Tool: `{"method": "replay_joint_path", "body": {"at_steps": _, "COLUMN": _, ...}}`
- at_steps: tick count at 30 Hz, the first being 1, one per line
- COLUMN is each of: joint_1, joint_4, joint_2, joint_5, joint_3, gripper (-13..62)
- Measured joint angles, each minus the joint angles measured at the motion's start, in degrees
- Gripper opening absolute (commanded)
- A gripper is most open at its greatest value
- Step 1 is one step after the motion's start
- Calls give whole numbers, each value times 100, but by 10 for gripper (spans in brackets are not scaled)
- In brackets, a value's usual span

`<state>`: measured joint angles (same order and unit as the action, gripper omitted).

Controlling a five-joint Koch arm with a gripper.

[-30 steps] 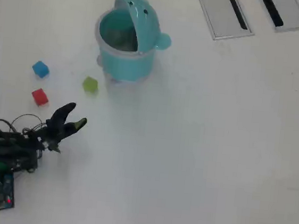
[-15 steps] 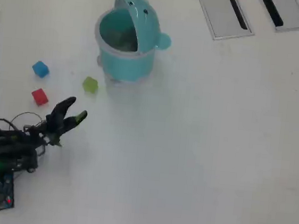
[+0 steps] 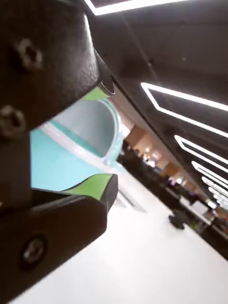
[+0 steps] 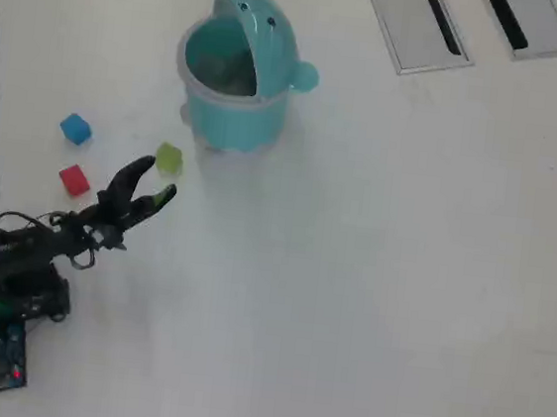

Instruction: Grasp RGB lego blocks and put them in the bin one by one.

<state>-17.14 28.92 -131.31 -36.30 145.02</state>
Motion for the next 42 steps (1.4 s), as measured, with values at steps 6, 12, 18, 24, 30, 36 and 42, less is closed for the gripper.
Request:
{"method": "replay_joint_path", "body": {"at_steps": 6, "joint_1": 18, "joint_4": -1635, "joint_2": 0, "joint_5": 62, "joint_3": -1538, "gripper": 311}}
{"method": "replay_joint_path", "body": {"at_steps": 12, "joint_1": -466, "joint_4": -4430, "joint_2": 0, "joint_5": -914, "joint_3": -3586, "gripper": 337}}
{"method": "replay_joint_path", "body": {"at_steps": 18, "joint_1": -1397, "joint_4": -6056, "joint_2": 0, "joint_5": -2276, "joint_3": -3832, "gripper": 337}}
{"method": "replay_joint_path", "body": {"at_steps": 24, "joint_1": -2364, "joint_4": -6855, "joint_2": 0, "joint_5": -3621, "joint_3": -3876, "gripper": 330}}
{"method": "replay_joint_path", "body": {"at_steps": 30, "joint_1": -3401, "joint_4": -7866, "joint_2": 0, "joint_5": -5766, "joint_3": -3867, "gripper": 321}}
{"method": "replay_joint_path", "body": {"at_steps": 36, "joint_1": -4017, "joint_4": -8604, "joint_2": 0, "joint_5": -6609, "joint_3": -3876, "gripper": 315}}
{"method": "replay_joint_path", "body": {"at_steps": 42, "joint_1": -4438, "joint_4": -8604, "joint_2": 0, "joint_5": -7119, "joint_3": -3498, "gripper": 321}}
